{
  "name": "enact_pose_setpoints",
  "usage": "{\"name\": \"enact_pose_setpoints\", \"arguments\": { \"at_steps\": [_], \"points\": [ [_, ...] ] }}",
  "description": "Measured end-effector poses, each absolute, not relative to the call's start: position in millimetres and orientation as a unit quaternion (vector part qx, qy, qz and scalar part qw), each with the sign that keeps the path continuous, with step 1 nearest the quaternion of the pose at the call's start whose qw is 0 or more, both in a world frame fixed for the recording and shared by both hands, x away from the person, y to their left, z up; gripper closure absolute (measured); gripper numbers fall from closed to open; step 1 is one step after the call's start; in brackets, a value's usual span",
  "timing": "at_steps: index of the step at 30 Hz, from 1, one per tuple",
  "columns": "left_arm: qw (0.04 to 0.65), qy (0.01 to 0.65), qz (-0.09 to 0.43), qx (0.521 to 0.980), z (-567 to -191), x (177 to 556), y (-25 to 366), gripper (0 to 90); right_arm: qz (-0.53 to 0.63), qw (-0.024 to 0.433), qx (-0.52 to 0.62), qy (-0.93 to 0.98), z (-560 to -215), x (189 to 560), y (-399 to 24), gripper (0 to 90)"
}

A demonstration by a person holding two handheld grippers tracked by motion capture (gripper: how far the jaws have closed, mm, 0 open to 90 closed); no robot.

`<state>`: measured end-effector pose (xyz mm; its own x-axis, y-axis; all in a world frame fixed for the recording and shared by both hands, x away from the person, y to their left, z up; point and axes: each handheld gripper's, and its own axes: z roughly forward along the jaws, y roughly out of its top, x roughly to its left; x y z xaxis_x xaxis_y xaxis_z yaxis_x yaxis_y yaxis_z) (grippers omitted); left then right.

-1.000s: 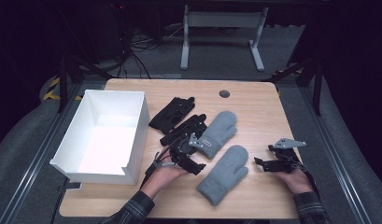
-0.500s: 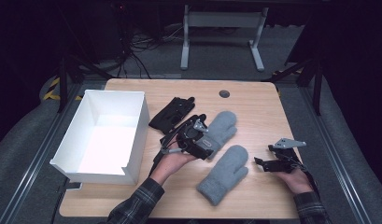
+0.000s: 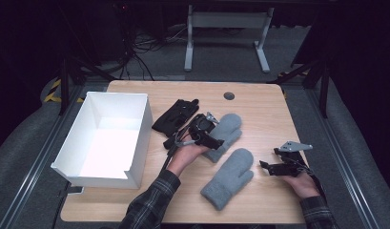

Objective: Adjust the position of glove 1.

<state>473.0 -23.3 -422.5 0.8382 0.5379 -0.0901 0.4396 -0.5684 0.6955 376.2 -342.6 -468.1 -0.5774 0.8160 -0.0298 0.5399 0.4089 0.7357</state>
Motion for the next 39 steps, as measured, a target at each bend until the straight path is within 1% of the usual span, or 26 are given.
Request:
{"name": "enact_pose_setpoints", "arguments": {
  "at_steps": [8,11,16,18,21,23,28,35,39],
  "points": [
    [0.352,0.287,0.060,0.889,-434.5,489.6,-39.4,29.8,0.351,0.197,0.416,0.816,-468.1,376.2,-342.6,15.3],
    [0.348,0.285,0.061,0.891,-438.6,490.4,-43.2,37.4,0.351,0.197,0.416,0.816,-468.1,376.2,-342.6,15.3],
    [0.338,0.279,0.056,0.897,-442.7,490.5,-44.5,56.9,0.351,0.197,0.416,0.816,-468.1,376.2,-342.6,15.4],
    [0.334,0.279,0.060,0.898,-441.8,490.0,-44.7,69.6,0.351,0.197,0.416,0.816,-468.1,376.2,-342.6,15.4],
    [0.338,0.285,0.054,0.895,-440.2,490.8,-43.6,77.9,0.350,0.197,0.416,0.816,-468.1,376.3,-342.6,15.4],
    [0.343,0.287,0.043,0.893,-438.8,492.0,-42.0,79.7,0.351,0.197,0.416,0.816,-468.1,376.3,-342.6,15.4],
    [0.350,0.287,0.037,0.891,-428.9,490.2,-35.9,81.3,0.350,0.198,0.416,0.816,-468.1,376.3,-342.6,15.4],
    [0.366,0.276,0.033,0.888,-406.2,476.2,-26.8,81.8,0.350,0.198,0.416,0.816,-468.1,376.3,-342.6,15.4],
    [0.370,0.274,0.022,0.887,-396.0,466.6,-20.8,81.9,0.350,0.198,0.416,0.815,-468.1,376.3,-342.6,15.4]
  ]
}}
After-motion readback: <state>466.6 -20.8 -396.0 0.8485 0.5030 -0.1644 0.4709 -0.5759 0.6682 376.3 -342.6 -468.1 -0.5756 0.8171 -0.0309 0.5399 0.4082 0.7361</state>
